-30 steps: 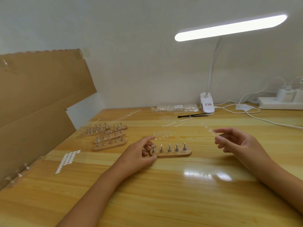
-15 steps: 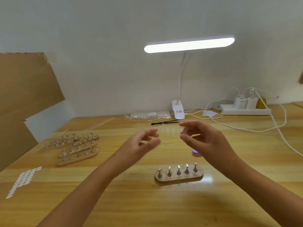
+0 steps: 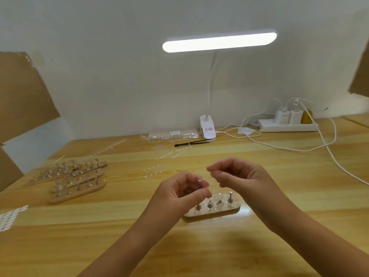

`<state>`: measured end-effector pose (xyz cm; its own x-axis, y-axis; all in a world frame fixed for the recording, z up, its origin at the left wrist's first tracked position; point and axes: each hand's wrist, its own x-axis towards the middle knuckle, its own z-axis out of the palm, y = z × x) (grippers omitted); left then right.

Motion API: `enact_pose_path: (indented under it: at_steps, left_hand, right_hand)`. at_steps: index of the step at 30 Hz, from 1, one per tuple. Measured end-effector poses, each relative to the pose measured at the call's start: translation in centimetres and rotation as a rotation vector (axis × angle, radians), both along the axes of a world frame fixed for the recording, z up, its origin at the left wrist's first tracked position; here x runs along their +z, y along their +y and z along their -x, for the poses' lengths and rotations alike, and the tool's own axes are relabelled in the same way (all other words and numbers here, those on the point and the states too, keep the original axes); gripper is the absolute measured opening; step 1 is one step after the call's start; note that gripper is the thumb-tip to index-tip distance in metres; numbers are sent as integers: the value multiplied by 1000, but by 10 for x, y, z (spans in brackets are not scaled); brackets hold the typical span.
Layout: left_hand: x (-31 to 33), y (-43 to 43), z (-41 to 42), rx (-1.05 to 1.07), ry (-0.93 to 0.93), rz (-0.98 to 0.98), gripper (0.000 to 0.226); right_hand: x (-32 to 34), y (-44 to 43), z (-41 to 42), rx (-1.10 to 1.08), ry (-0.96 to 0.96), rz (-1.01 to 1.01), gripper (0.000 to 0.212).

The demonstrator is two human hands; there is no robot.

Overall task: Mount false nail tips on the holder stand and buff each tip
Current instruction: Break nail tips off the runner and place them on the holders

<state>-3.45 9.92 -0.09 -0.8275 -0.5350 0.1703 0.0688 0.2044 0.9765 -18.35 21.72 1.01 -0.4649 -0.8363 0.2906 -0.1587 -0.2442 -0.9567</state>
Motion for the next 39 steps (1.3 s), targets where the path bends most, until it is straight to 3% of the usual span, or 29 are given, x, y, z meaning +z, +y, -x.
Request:
enact_pose_path:
  at_steps: [6,10,14,19,21,25,27,29,32,34,37,39]
  left_hand:
    - [3,-3,-1,23,53,21,27]
    - [0,-3,2,43,69,64,19]
    - [-4,-2,2,35,43,114,13]
    - [-3,0,0,17,50,159,22]
    - [-3,0,-1,22,43,180,14]
    - [-3,1,-1,23,39,159,19]
    - [-3,0,-1,26,43,185,22]
    - [-4,-1,-2,57,57,324,15]
    - [-3,-8,-3,114,169,814,14]
    - [0,-10,-3,100,254,1027,17]
    - [1,-11,-3,56,280,1012,18]
    - [3,-8,-5,-23,243,717,17]
  right_hand:
    - [0,1,2,-47,-46,-7,22]
    - [0,0,-1,-55,-17,-71,29]
    - [0,0,0,-65,32,-165,30]
    - [-3,-1,-2,-24,117,-120,23]
    - [-6,-2,-3,-85,303,-5,12]
    - [-11,0,0,-300,1151,245,16]
    - [-11,1,1,-281,1292,273,19]
    - [-5,2,-1,-214,1066,185,19]
    - [9,6,2,52,344,-103,19]
    - [10,6,6,211,41,-194,19]
    - [10,5,8,238,-176,-139,16]
    - [11,5,8,199,-102,-118,16]
